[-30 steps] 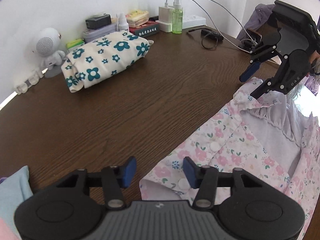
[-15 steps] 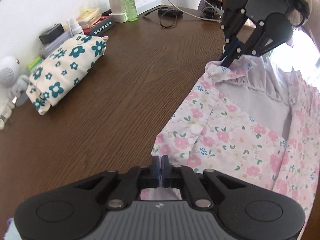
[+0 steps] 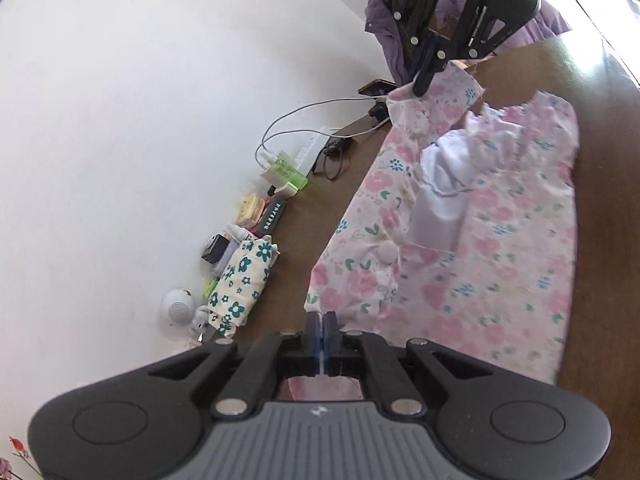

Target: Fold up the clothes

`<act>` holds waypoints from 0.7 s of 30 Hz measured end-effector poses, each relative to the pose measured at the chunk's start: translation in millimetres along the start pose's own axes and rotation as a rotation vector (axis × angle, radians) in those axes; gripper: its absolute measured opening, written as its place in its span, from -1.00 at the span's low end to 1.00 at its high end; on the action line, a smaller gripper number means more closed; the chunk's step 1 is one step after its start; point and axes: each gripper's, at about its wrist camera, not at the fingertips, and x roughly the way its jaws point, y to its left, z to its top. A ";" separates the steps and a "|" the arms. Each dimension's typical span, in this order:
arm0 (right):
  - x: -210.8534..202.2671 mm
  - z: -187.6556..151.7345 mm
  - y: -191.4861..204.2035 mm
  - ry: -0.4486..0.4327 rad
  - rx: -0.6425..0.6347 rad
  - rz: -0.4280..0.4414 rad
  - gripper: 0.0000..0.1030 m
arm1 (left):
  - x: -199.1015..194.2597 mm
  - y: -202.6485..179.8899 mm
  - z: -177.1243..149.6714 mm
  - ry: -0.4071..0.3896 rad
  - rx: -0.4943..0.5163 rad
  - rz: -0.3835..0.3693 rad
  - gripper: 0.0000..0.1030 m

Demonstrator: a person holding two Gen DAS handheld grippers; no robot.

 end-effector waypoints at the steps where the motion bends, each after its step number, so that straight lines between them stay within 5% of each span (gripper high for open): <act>1: -6.9 -3.4 17.1 -0.005 -0.023 -0.012 -0.99 | -3.0 -13.4 -4.7 0.014 0.004 -0.018 -0.98; 5: -14.2 -13.7 73.7 0.016 -0.092 -0.047 -0.99 | -12.7 -47.5 -15.9 0.057 -0.014 -0.068 -0.90; 8: -14.3 -16.2 87.7 0.024 -0.069 -0.041 -0.98 | -23.0 -38.8 -15.6 0.056 -0.082 -0.089 -0.77; 11: -18.9 -15.2 83.2 0.012 -0.008 -0.034 -0.85 | -30.0 -29.2 -12.5 0.052 -0.077 -0.115 -0.33; 13: -20.0 -13.1 73.2 0.005 0.043 -0.014 -0.48 | -27.1 -28.5 -10.3 0.065 -0.050 -0.151 -0.10; 15: -17.9 -12.4 62.3 0.004 0.121 0.031 -0.20 | -17.8 -31.5 -9.4 0.086 -0.019 -0.195 -0.09; 20: 4.4 -17.6 36.5 0.089 0.320 0.184 -0.22 | 10.4 -33.9 -5.1 0.126 -0.033 -0.221 -0.18; 21: 10.2 -19.0 32.1 0.112 0.345 0.207 -0.30 | 13.6 -32.0 -4.3 0.131 -0.044 -0.232 -0.64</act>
